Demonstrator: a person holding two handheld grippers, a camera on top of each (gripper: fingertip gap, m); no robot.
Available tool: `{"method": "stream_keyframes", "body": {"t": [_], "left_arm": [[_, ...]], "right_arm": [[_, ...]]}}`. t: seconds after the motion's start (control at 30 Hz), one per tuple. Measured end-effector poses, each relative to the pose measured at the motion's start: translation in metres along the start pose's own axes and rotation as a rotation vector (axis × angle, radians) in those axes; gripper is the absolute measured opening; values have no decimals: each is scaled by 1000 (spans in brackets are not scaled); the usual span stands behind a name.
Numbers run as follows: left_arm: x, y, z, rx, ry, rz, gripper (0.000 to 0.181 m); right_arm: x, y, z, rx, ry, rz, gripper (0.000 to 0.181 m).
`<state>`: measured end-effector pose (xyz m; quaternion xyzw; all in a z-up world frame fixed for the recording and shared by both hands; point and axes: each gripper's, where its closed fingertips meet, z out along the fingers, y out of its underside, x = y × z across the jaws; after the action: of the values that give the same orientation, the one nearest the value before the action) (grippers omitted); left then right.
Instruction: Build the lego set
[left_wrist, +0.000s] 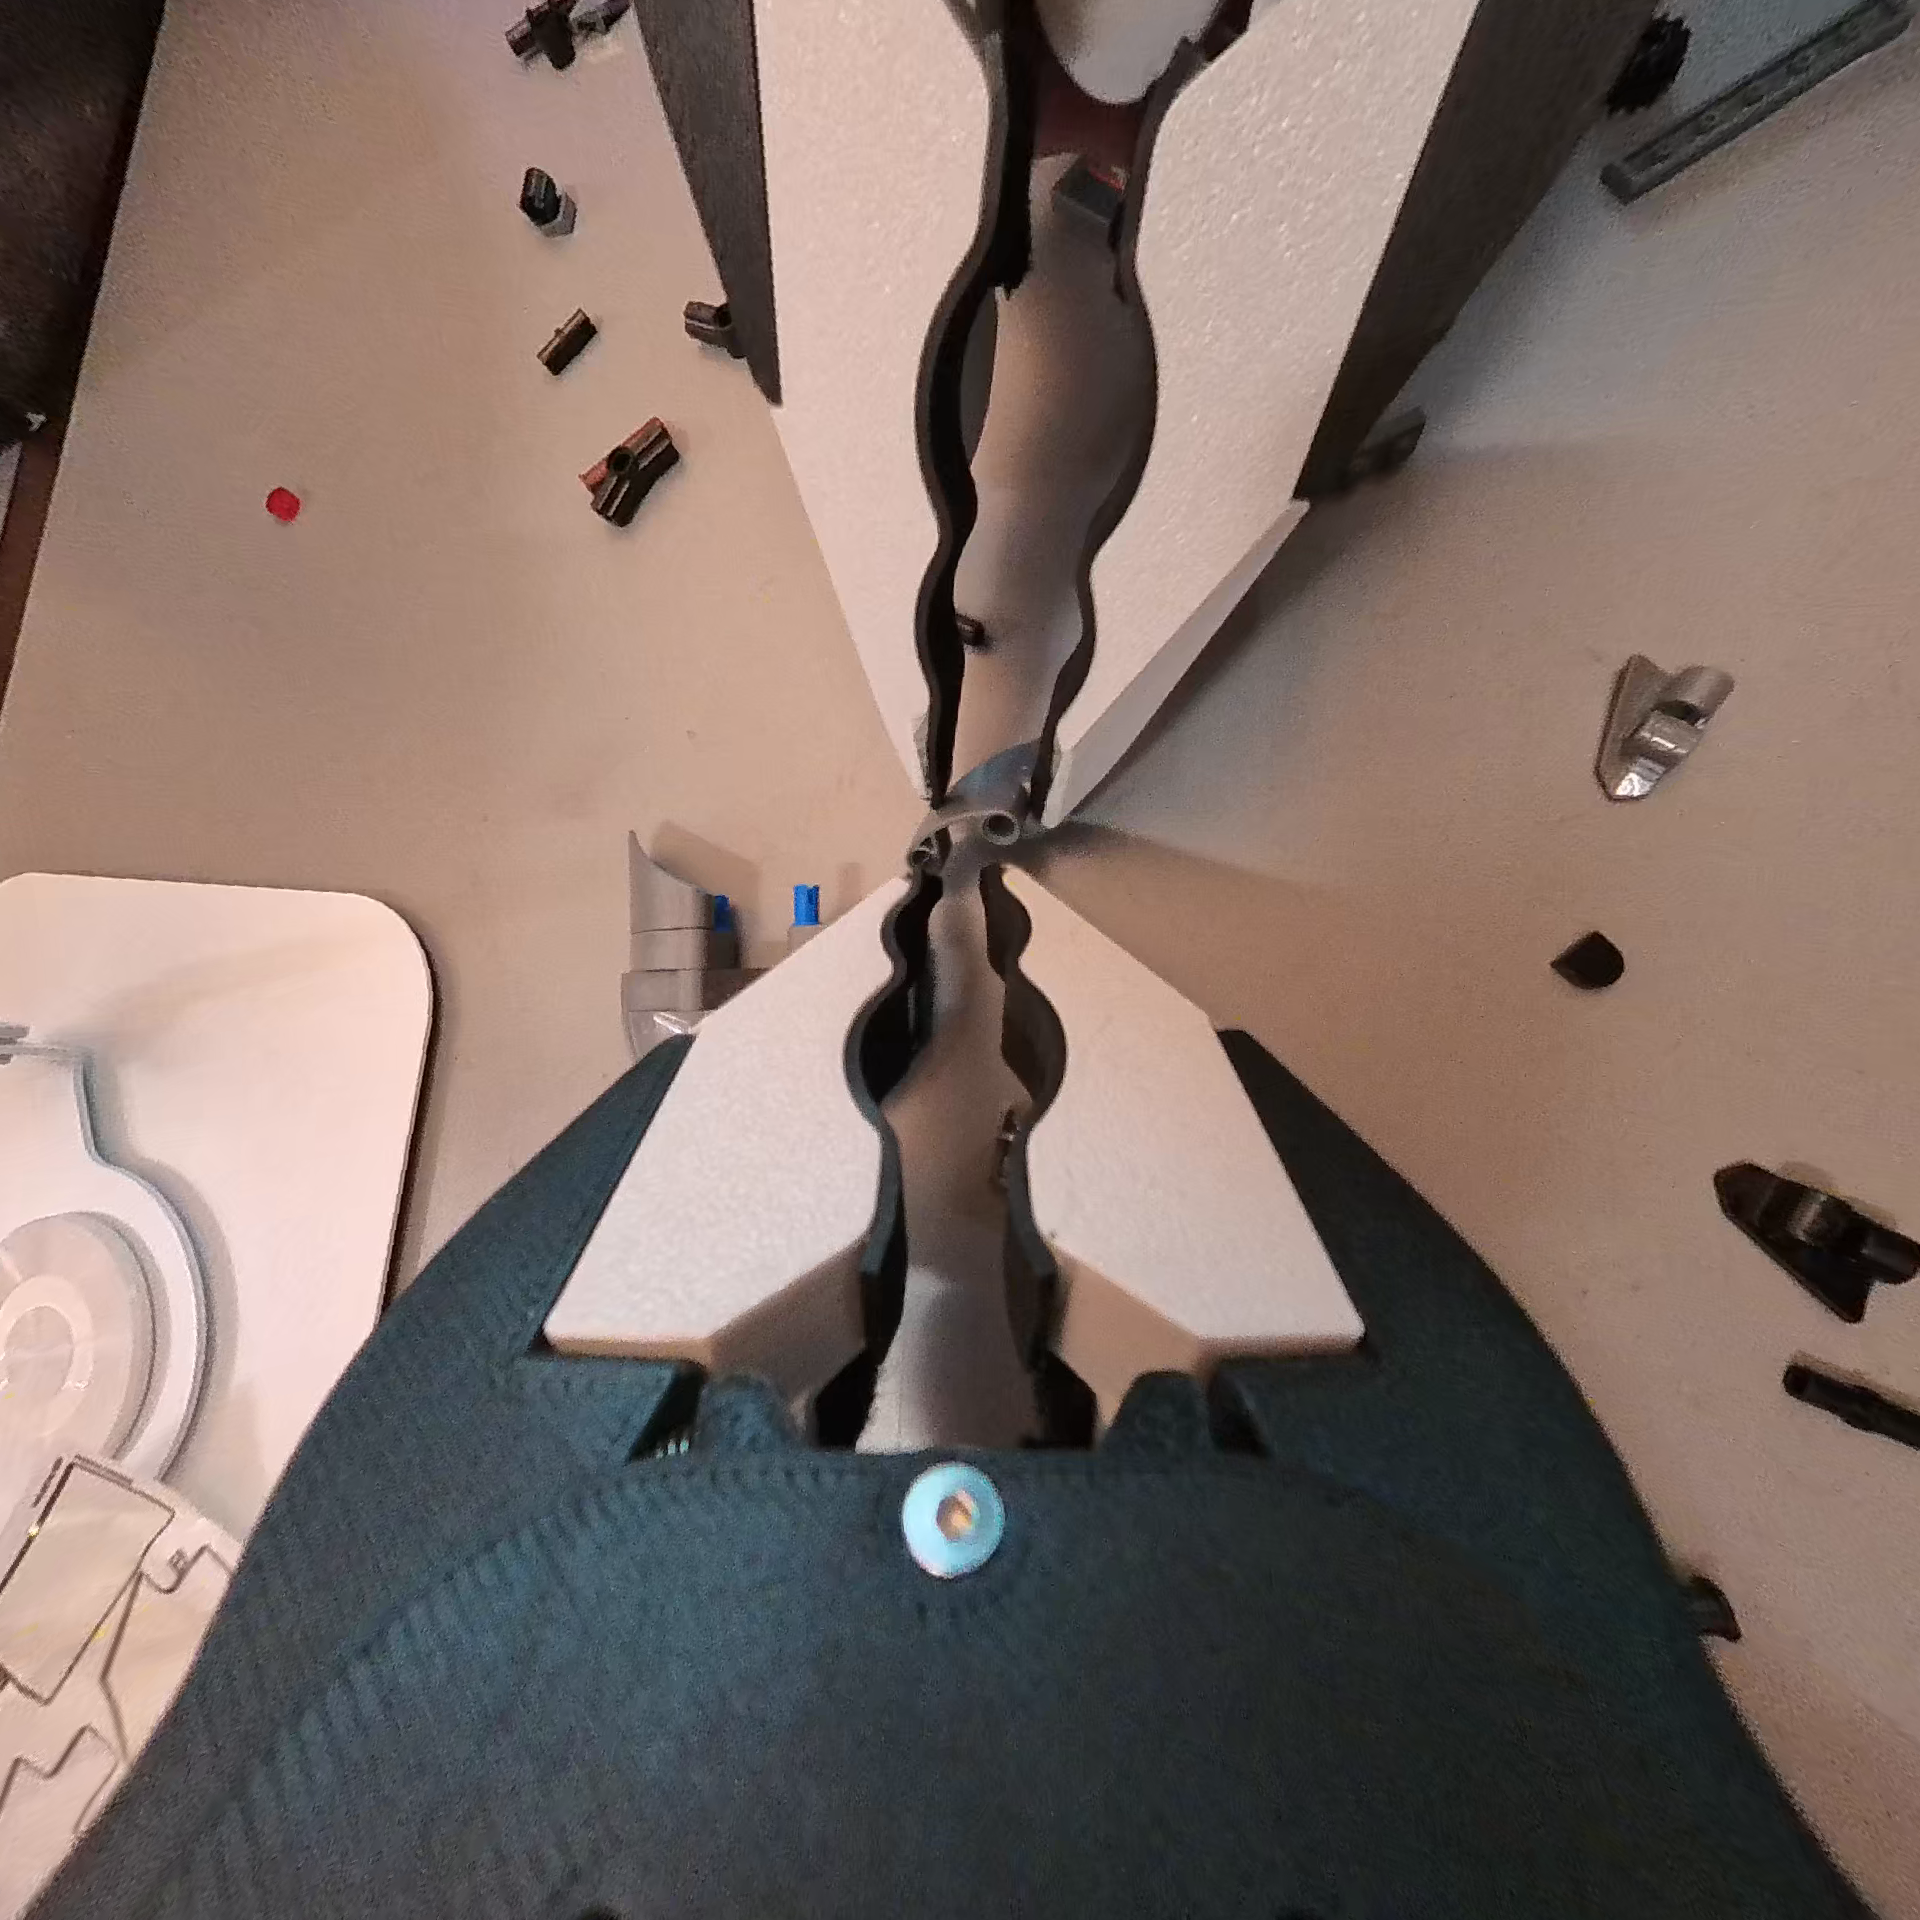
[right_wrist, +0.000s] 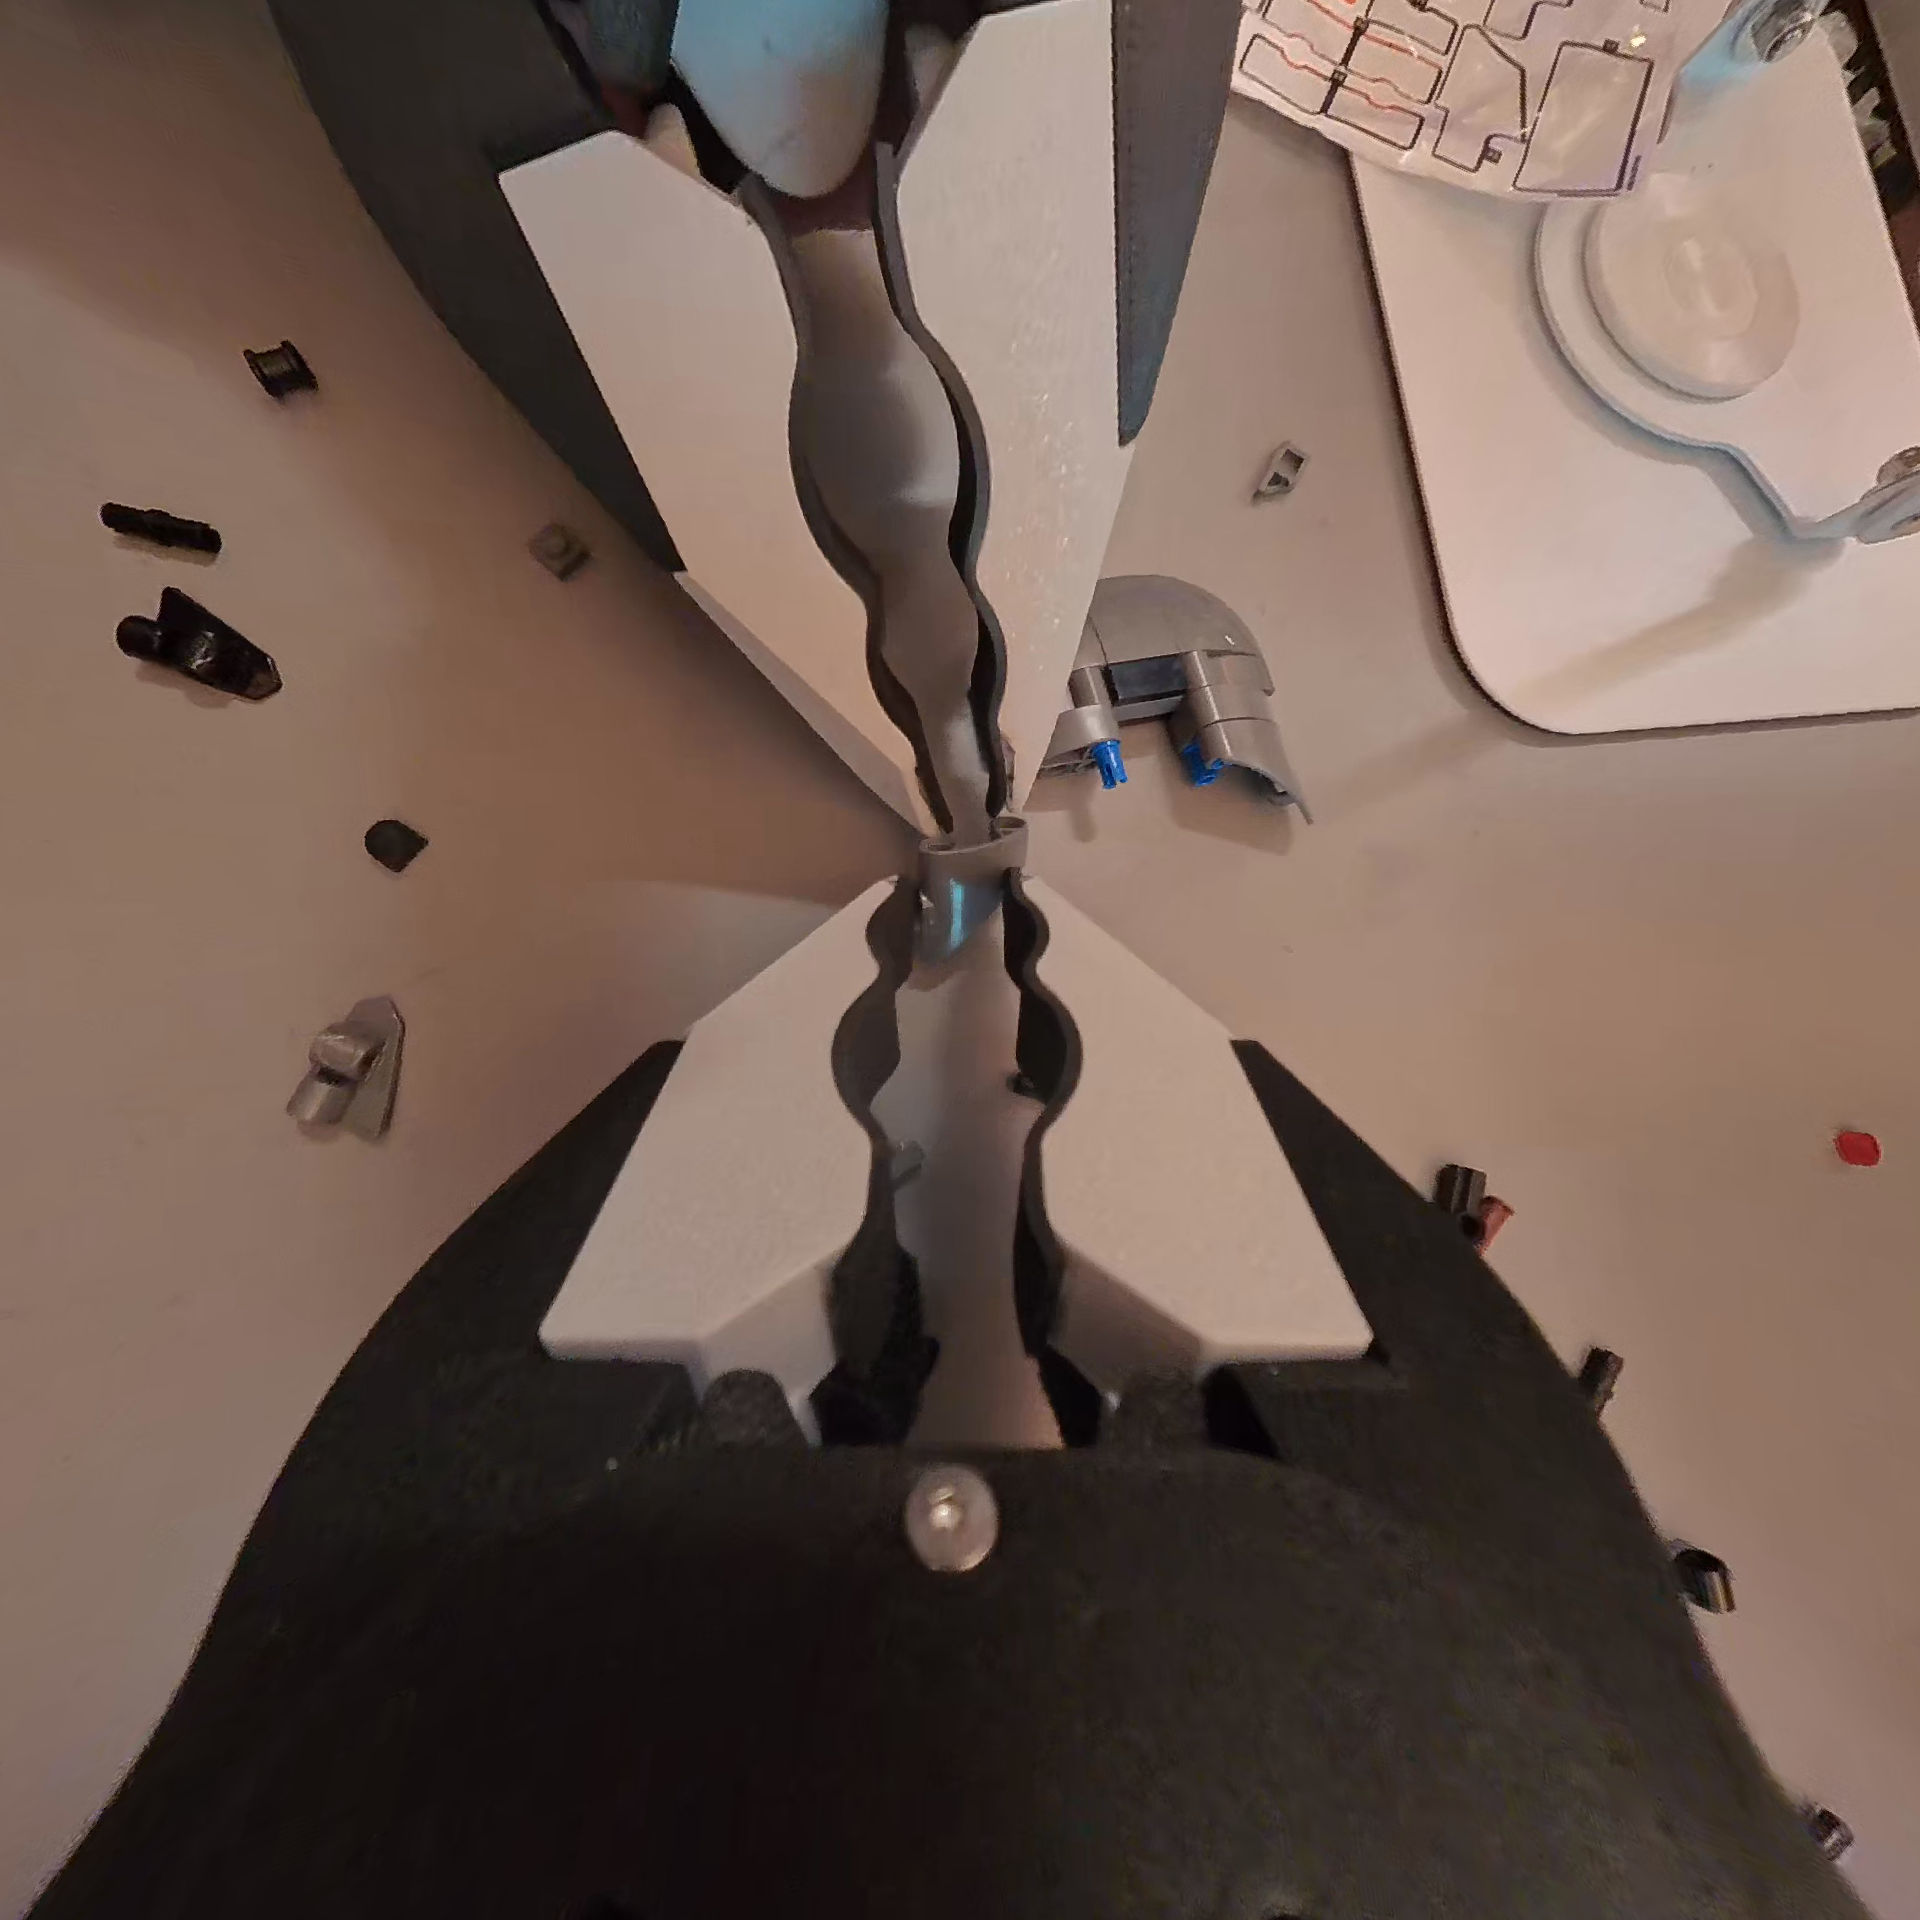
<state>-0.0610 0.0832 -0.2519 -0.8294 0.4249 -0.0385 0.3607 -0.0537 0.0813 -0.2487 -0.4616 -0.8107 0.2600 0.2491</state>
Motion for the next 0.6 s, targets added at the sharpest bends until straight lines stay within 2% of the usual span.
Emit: {"method": "stream_keyframes", "body": {"t": [0.4, 0.6], "left_arm": [[-1, 6, 0, -36, -10, 25, 11], [3, 6, 2, -33, 6, 24, 9]], "right_arm": [[-2, 3, 2, -12, -10, -5, 15], [-3, 1, 4, -9, -3, -23, 9]]}}
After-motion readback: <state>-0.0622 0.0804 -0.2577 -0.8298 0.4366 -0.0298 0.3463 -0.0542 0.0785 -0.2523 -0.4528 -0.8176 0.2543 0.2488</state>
